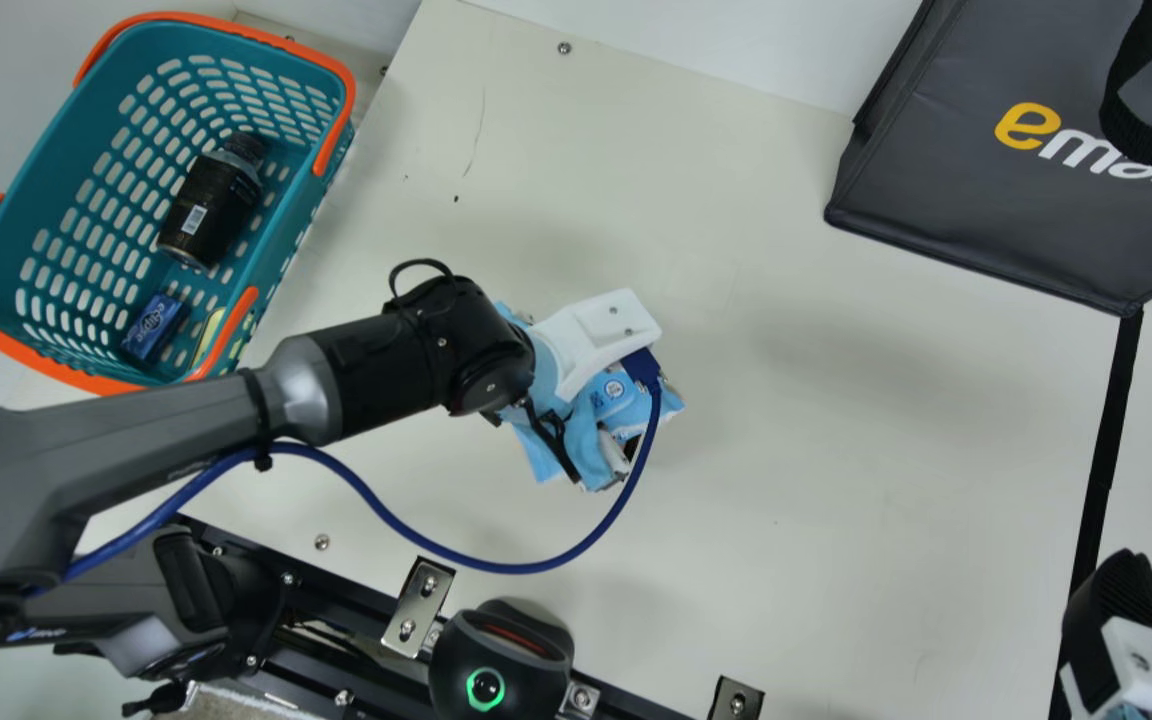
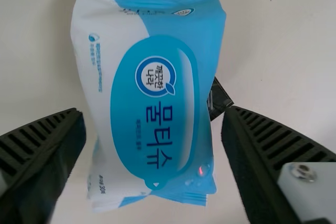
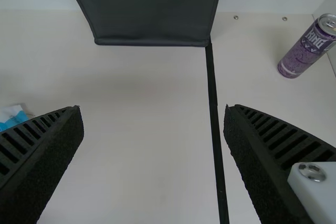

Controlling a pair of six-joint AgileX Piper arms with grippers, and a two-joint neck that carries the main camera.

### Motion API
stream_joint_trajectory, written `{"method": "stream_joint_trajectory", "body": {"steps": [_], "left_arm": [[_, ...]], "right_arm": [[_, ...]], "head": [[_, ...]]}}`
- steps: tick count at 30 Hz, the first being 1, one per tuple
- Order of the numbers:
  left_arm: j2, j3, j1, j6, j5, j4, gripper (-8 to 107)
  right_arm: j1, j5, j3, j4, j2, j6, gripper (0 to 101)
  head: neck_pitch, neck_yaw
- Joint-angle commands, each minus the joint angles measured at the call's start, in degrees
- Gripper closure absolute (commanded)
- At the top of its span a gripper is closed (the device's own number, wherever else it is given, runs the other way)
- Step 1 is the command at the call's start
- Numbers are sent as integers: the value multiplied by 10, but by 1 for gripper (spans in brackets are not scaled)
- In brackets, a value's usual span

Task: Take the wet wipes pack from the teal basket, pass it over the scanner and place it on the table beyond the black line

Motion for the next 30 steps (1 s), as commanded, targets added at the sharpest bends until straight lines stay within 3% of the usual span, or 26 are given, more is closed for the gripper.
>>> {"method": "stream_joint_trajectory", "body": {"steps": [1,17,28,30], "left_arm": [[-1,0,0,1,1,1,10],[0,8,-13,-4,1,15,9],[28,18,-34,-67,-45,63,9],[30,21,-37,-79,-53,73,22]], "right_arm": [[0,0,0,0,0,0,6],[0,0,0,0,0,0,6],[0,0,0,0,0,0,6],[0,0,0,0,0,0,6]], "head": [[-17,1],[-17,1],[-17,1],[-17,1]]}}
